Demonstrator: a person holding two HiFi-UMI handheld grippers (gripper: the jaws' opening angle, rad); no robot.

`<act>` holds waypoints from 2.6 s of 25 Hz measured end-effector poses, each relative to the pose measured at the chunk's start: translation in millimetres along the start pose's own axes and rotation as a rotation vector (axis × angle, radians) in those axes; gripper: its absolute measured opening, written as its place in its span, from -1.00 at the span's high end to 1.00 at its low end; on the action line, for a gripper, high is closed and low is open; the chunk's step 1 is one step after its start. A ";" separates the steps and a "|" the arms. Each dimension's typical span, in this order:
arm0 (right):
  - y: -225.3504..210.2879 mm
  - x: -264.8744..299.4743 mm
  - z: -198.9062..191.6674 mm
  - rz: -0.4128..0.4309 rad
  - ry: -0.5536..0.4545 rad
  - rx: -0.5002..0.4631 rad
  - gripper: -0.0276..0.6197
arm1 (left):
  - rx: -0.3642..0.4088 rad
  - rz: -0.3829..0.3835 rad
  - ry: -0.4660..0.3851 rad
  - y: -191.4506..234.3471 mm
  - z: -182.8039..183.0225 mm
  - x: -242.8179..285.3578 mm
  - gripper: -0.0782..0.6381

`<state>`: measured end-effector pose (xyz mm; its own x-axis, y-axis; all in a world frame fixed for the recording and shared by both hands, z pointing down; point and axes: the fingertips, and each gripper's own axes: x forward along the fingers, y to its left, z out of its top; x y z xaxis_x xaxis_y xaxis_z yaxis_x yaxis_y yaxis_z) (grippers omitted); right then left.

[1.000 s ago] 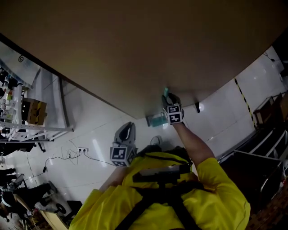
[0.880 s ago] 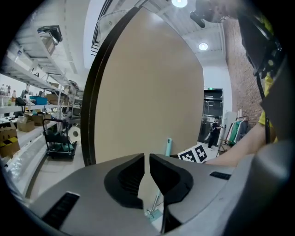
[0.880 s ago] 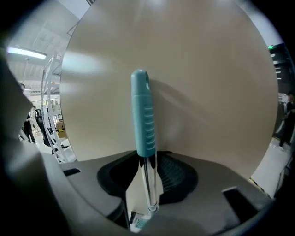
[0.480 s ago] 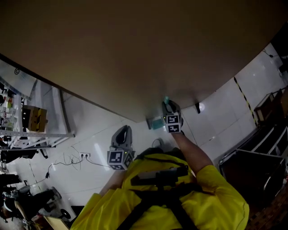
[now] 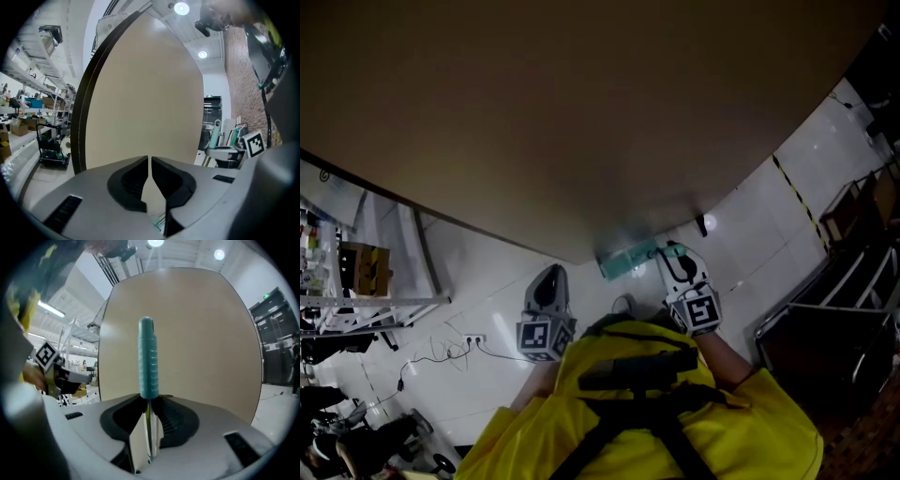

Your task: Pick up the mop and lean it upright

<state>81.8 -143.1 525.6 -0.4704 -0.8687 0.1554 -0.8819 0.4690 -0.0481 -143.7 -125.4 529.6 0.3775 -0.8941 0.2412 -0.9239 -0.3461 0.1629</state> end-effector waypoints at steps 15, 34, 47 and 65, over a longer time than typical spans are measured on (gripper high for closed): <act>-0.7 -81.9 111.5 0.009 -0.149 -0.043 0.57 | 0.003 -0.098 -0.102 -28.2 47.2 -1.4 0.71; -30.0 -0.5 -26.3 -0.021 0.060 -0.046 0.57 | -0.011 -0.053 -0.048 -16.7 25.7 -19.9 0.71; -34.6 104.2 -146.4 -0.066 0.283 0.049 0.58 | -0.032 0.052 -0.018 19.7 7.1 -39.4 0.71; -36.7 177.1 -166.4 -0.145 0.345 0.025 0.57 | -0.073 0.071 0.002 26.9 -0.4 -44.5 0.71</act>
<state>36.1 -287.6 719.2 -0.3065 -0.8187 0.4855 -0.9410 0.3375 -0.0250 -185.3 -94.8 523.7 0.3112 -0.9151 0.2566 -0.9415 -0.2601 0.2142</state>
